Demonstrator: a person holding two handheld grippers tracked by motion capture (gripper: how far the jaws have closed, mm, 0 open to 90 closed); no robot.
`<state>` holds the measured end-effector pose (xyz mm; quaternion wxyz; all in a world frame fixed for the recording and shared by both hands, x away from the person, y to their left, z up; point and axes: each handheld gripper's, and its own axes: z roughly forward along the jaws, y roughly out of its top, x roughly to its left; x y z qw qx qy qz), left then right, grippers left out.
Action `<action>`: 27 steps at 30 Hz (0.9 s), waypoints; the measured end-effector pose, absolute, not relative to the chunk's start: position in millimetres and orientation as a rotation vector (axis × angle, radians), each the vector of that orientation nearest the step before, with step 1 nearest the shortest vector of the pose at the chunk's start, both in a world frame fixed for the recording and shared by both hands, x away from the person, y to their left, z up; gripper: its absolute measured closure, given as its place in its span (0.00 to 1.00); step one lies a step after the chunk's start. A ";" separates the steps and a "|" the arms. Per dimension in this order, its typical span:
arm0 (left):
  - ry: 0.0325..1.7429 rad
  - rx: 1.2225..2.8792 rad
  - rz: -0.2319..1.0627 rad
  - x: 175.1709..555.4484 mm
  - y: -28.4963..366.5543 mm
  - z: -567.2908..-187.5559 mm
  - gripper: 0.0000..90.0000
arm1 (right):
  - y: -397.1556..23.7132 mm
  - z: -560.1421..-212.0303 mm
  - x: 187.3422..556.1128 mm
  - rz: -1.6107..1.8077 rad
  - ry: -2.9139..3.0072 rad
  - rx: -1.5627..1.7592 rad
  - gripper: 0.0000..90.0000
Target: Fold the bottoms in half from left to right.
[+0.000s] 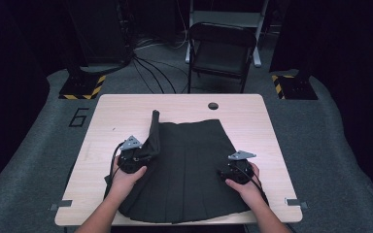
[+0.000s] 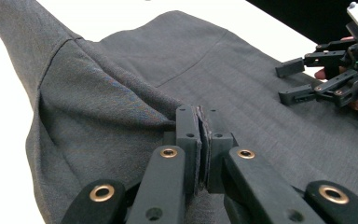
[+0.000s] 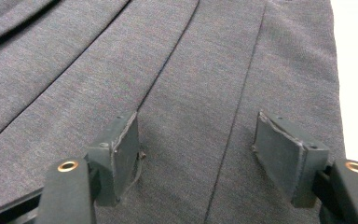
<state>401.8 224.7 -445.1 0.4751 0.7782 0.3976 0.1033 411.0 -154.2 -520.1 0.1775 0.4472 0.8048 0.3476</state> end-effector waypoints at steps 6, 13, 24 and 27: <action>0.943 1.911 0.256 404.9 210.7 -444.4 0.97 | -154.3 -520.1 411.2 0.983 2.278 1.264 0.34; 0.917 1.930 0.215 405.0 191.3 -450.4 0.97 | -154.4 -520.1 411.1 0.984 2.279 1.263 0.34; 0.920 1.934 0.176 406.9 172.6 -465.1 0.97 | -154.2 -520.6 411.1 0.993 2.270 1.264 0.34; 0.913 1.932 0.159 407.0 164.8 -467.5 0.97 | -154.1 -520.7 411.1 0.994 2.269 1.262 0.34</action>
